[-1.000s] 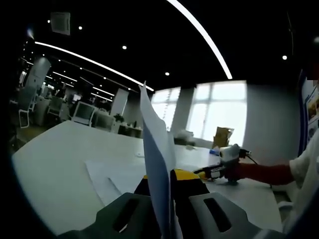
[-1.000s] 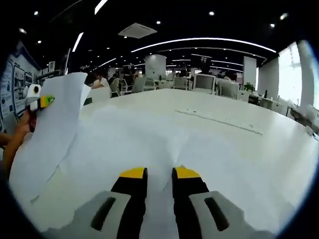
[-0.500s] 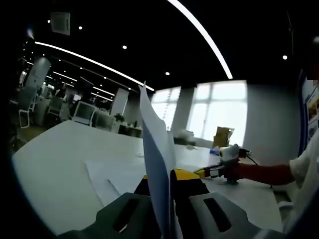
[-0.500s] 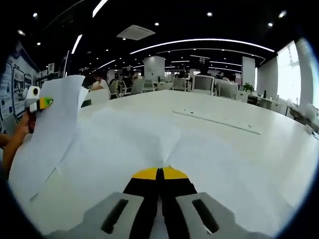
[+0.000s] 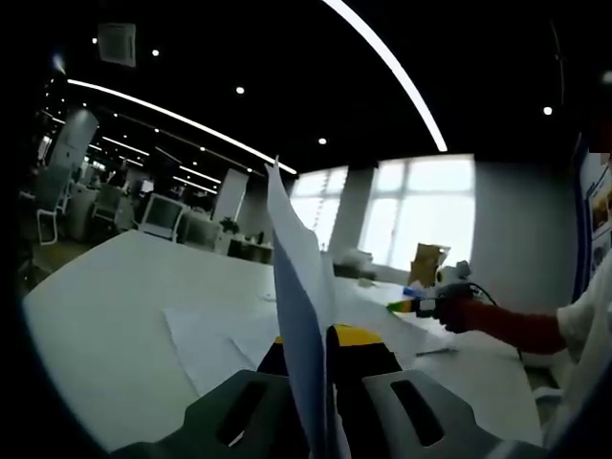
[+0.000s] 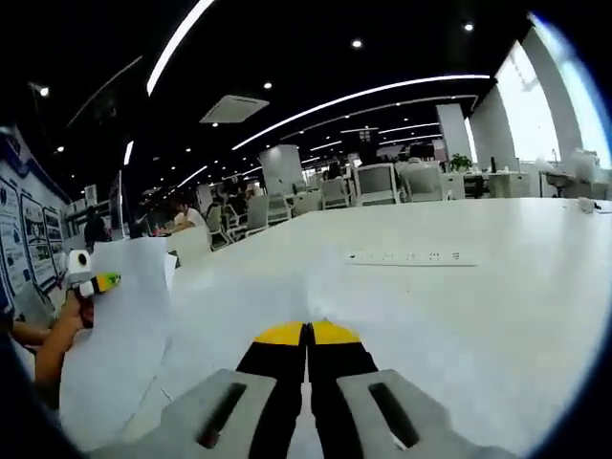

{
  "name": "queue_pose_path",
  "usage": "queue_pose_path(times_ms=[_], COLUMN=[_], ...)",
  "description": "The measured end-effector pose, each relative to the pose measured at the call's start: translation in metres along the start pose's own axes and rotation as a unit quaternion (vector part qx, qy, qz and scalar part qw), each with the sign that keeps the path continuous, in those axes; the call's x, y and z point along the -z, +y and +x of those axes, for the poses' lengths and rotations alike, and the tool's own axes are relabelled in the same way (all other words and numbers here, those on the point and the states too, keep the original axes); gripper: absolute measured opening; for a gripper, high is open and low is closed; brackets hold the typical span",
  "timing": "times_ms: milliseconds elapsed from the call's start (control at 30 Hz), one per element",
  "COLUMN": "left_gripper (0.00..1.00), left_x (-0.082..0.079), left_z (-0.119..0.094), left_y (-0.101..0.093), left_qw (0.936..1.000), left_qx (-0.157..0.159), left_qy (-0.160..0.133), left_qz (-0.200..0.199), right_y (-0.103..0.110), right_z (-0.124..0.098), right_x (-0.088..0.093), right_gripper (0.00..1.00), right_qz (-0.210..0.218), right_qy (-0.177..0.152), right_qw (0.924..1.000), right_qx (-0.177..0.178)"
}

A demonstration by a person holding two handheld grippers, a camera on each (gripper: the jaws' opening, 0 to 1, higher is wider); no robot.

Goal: Organize the stack of printing papers by aligning and flattening the scattered papers on the table

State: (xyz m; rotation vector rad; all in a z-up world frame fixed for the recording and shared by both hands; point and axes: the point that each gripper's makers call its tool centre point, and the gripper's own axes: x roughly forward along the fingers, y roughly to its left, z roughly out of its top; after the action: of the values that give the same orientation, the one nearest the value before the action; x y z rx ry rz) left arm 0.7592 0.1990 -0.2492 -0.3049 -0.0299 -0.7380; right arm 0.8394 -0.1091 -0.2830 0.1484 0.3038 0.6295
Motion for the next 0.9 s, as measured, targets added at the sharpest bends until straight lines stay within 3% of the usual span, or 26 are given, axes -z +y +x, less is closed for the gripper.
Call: queue_pose_path(times_ms=[133,333,500,567,667,767,900], left_gripper=[0.06,0.06,0.06,0.06,0.06,0.06,0.06], left_x=[0.000,0.001,0.001,0.001,0.002,0.002,0.002], left_z=[0.000,0.000,0.000,0.000,0.000,0.000,0.000], left_y=[0.001,0.001,0.000,0.000,0.000,0.000,0.001], left_qw=[1.0000,1.0000,1.0000,1.0000,1.0000,1.0000,1.0000], left_qx=[-0.002,-0.003,-0.003,-0.003,-0.003,-0.003,-0.004], left_qy=[0.001,0.002,0.001,0.002,0.003,0.004,0.003], left_qz=[-0.002,-0.002,-0.003,-0.003,-0.002,-0.003,-0.004], right_y=[-0.002,-0.005,-0.003,0.001,0.004,0.008,0.007], right_z=[-0.013,-0.031,-0.038,-0.036,-0.028,-0.019,-0.009], right_x=[-0.012,-0.024,-0.022,-0.013,0.007,0.018,0.034], right_gripper=[0.00,0.00,0.00,0.00,0.00,0.00,0.08], right_qz=[0.015,0.002,0.000,0.012,-0.010,-0.011,-0.040], right_qy=[-0.016,-0.023,-0.015,0.001,0.035,0.040,0.064], right_qw=[0.9998,0.9997,0.9998,0.9995,0.9989,0.9984,0.9966], right_qx=[-0.001,-0.003,-0.010,-0.028,-0.030,-0.037,-0.032])
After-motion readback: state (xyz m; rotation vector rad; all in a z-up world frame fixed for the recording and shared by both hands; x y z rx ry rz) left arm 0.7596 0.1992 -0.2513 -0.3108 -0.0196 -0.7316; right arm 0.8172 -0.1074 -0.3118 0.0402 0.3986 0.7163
